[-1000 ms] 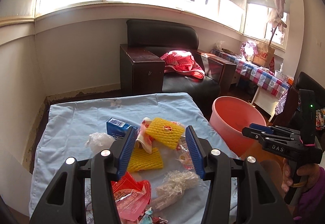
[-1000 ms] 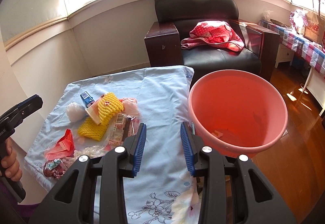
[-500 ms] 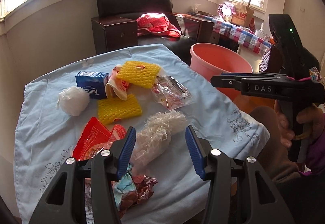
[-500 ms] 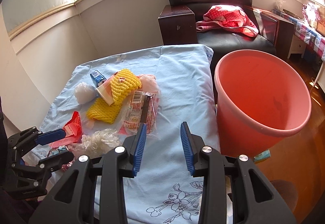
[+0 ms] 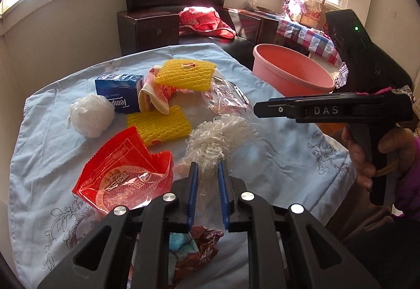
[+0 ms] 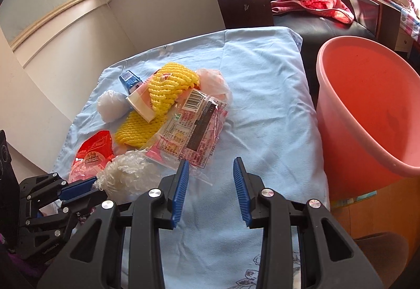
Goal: Collect trash
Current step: 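Grasp the clear plastic packet with the right tool while the left grasps white mesh, then carry the clear packet and white mesh over the pink bucket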
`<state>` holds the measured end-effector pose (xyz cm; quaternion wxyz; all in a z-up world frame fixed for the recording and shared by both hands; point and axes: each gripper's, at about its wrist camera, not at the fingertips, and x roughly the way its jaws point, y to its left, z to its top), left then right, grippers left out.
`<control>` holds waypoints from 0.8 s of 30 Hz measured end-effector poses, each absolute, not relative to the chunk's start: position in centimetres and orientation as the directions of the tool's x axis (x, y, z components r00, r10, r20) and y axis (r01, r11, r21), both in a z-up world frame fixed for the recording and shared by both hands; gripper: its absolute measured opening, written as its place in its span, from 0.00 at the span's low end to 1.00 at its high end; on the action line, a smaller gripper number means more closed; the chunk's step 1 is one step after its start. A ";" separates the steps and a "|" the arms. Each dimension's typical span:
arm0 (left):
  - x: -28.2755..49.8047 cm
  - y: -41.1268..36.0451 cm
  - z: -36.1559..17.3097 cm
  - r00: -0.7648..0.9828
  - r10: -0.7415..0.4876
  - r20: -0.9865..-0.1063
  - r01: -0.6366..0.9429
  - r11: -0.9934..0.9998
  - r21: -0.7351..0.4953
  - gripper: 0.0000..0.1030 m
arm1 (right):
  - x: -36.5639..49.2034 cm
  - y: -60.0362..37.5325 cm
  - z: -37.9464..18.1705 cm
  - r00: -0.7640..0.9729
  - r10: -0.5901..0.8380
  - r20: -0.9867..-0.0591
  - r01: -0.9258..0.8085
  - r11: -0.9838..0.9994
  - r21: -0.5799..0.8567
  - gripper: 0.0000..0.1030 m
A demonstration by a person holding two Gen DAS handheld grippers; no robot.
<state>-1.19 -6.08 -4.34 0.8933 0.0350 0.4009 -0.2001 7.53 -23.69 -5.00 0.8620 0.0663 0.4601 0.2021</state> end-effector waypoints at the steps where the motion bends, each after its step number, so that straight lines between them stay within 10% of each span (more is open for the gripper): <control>1: -1.1 -5.9 -4.3 0.599 -0.330 -0.730 0.381 0.919 -0.103 0.14 | 7.8 -23.5 -5.2 0.485 0.419 -0.767 -0.287 0.905 0.313 0.35; 14: -0.7 -6.3 -5.2 0.578 -0.333 -0.745 0.375 0.919 -0.119 0.12 | 9.6 -21.6 -7.1 0.415 0.512 -0.752 -0.294 0.858 0.422 0.35; 24: -1.0 -5.5 -4.0 0.595 -0.348 -0.724 0.361 0.921 -0.146 0.12 | 8.4 -22.9 -5.4 0.491 0.481 -0.726 -0.304 0.876 0.375 0.12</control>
